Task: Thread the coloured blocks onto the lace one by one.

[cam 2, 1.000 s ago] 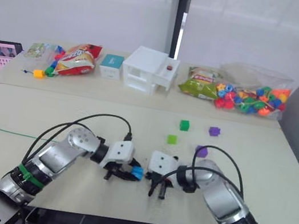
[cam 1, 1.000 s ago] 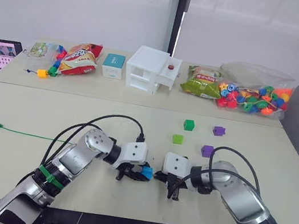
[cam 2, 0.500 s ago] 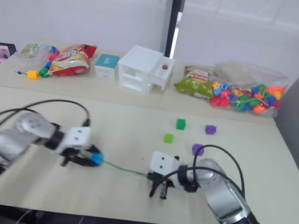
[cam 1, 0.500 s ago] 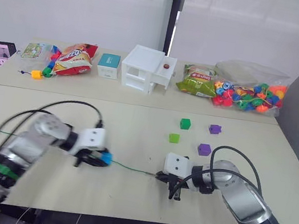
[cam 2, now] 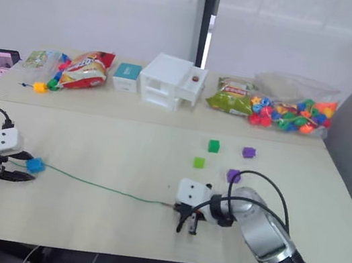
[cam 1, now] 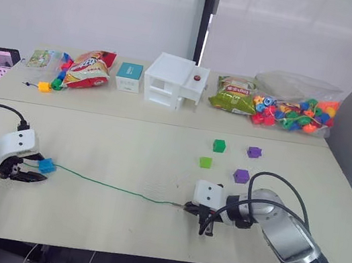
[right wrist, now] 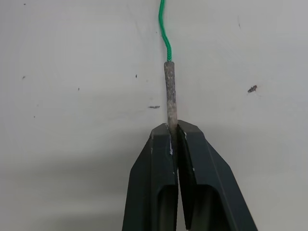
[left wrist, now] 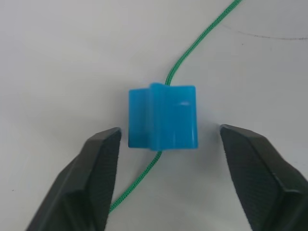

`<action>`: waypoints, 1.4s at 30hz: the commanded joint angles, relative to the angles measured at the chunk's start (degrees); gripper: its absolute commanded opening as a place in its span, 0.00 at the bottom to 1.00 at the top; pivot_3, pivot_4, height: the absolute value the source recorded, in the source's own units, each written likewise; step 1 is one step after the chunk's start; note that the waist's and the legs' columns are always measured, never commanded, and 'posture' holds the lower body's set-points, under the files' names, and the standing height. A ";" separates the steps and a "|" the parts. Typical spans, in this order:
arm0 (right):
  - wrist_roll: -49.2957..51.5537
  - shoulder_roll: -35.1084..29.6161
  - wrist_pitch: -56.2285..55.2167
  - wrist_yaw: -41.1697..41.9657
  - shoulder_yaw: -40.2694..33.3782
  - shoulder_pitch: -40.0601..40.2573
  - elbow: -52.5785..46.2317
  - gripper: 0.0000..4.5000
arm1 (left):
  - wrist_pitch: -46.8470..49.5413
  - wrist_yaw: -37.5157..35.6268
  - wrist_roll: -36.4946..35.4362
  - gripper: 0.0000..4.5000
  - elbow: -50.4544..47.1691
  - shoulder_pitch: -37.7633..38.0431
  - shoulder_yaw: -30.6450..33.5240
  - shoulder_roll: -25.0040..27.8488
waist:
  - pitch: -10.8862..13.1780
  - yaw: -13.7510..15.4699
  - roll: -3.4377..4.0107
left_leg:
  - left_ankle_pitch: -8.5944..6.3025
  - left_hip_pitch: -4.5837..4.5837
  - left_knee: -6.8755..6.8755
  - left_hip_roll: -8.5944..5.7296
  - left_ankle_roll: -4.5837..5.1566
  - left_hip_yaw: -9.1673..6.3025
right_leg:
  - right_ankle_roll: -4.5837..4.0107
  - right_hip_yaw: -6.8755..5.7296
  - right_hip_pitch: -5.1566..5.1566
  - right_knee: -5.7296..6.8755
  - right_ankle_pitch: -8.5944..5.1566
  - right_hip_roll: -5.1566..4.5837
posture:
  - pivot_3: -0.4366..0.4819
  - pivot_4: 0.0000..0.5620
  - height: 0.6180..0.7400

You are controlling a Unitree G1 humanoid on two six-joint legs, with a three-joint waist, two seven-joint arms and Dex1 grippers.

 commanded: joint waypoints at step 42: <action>0.30 4.71 5.45 -1.08 0.63 -4.00 -3.41 0.00 | 24.52 13.02 -6.96 0.00 -42.03 0.01 -17.23 -31.36 | 0.01 0.80 -0.11 | 0.00 -0.08 0.09 -0.04 0.00 -0.02 | 0.00 0.02 -0.02 -0.02 0.02 -0.02 | 0.48 0.27 1.00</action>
